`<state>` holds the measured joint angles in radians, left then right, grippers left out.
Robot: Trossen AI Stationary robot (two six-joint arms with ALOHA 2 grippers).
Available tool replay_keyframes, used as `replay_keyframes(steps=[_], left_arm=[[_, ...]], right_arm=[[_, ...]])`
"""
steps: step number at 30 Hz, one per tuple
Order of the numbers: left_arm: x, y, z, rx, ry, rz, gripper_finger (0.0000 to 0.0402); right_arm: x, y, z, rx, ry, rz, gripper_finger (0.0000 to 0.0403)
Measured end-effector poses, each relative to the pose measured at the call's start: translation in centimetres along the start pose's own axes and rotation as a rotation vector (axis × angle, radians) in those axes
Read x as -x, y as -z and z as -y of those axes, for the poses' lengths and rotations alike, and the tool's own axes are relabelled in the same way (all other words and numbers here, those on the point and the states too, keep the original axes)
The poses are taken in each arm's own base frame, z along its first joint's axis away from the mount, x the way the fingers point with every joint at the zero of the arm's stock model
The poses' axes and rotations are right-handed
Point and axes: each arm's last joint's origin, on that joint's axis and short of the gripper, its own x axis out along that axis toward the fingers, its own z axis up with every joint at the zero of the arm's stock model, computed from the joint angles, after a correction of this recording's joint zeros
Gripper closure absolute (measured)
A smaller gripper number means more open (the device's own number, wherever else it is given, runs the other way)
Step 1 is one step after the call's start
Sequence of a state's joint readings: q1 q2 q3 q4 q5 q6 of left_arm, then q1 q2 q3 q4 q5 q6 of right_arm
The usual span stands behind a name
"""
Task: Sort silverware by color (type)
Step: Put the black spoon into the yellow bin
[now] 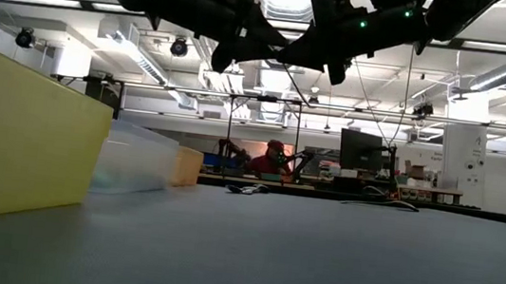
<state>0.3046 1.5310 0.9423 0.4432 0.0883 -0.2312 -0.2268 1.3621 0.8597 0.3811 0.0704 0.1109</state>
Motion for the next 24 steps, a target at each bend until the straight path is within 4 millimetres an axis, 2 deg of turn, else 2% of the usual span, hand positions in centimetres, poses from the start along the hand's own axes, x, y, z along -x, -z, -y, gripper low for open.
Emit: replay_keyframes(steps=[2, 5, 7, 15, 24], left_arm=[[0.0, 0.0, -0.2, 0.0, -0.008, -0.008, 0.0293], [0.2, -0.4, -0.6, 0.005, -0.018, -0.031, 0.0366], [0.2, -0.7, -0.8, 0.024, -0.008, -0.041, 0.039], [0.2, -1.1, -1.2, 0.058, -0.009, -0.085, 0.0399], [0.4, -1.7, -2.3, 0.082, -0.074, -0.183, 0.04]], right_arm=[[0.0, 0.0, 0.0, 0.0, 0.0, -0.002, 0.0394], [0.0, 0.0, 0.0, 0.015, 0.0, -0.002, 0.0394], [0.0, 0.0, 0.0, 0.021, 0.0, -0.002, 0.0394], [0.0, 0.0, 0.6, -0.075, 0.03, -0.007, 0.0387], [2.2, -0.6, 1.4, -0.12, 0.02, -0.111, 0.0314]])
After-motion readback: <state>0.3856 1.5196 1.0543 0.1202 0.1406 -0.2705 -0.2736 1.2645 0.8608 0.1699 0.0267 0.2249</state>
